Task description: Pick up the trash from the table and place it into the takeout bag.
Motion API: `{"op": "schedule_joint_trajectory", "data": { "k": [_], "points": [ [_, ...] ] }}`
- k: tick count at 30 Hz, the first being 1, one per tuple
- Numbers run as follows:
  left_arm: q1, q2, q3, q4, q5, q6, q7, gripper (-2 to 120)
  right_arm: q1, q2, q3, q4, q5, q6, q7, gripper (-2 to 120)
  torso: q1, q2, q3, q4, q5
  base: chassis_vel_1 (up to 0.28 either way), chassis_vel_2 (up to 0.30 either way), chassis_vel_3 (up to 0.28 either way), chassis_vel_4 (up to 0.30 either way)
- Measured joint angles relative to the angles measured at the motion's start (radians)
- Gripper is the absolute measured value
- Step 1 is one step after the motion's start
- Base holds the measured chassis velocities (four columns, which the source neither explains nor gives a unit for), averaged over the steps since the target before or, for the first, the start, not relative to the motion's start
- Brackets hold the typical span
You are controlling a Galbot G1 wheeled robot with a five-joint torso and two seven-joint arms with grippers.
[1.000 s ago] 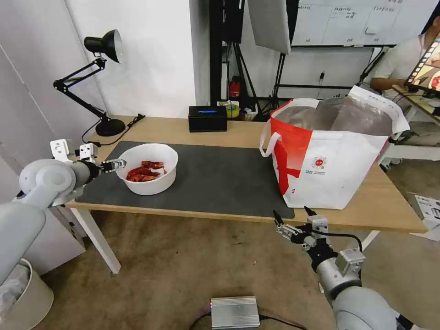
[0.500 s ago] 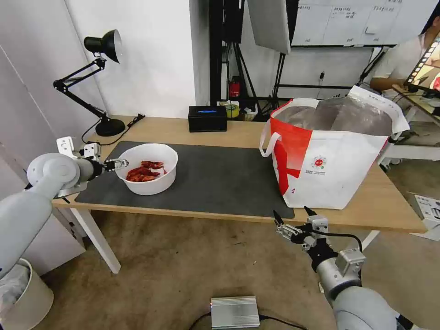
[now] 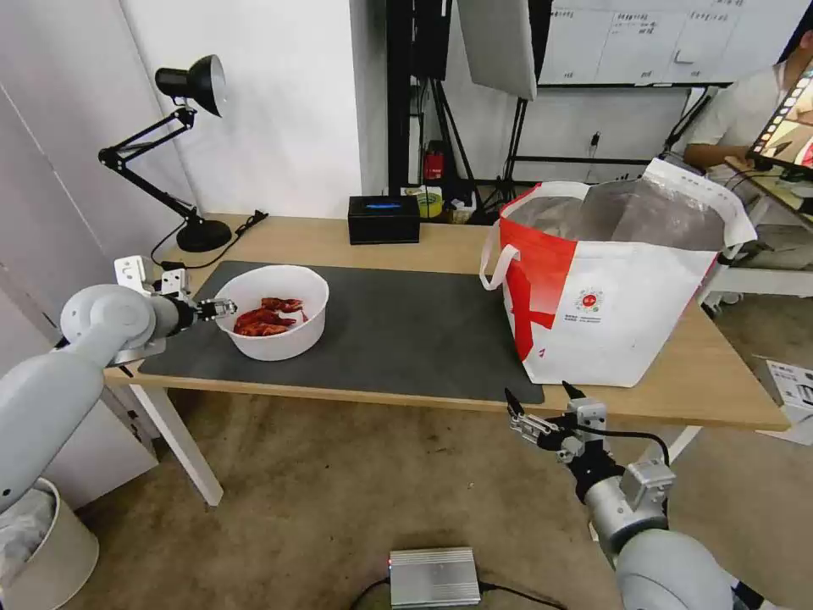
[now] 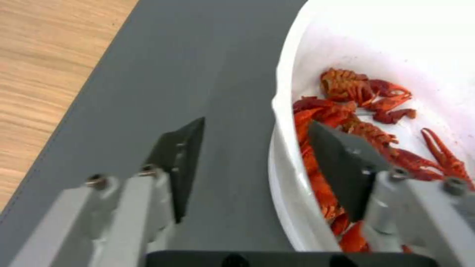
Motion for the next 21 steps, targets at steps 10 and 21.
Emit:
{"op": "schedule_joint_trajectory", "data": {
  "k": [10, 21],
  "points": [
    [0.001, 0.011, 0.013, -0.009, -0.008, -0.001, -0.001, 19, 0.000, 0.000, 0.000, 0.000, 0.000, 0.000, 0.000, 100, 0.000, 0.000, 0.000, 0.0000, 0.0000, 0.000, 0.000, 0.000, 0.000],
    [0.042, 0.012, -0.023, -0.044, -0.014, -0.003, -0.004, 0, 0.000, 0.000, 0.000, 0.000, 0.000, 0.000, 0.000, 100, 0.000, 0.000, 0.000, 0.0001, 0.0000, 0.000, 0.000, 0.000, 0.000]
  ]
}}
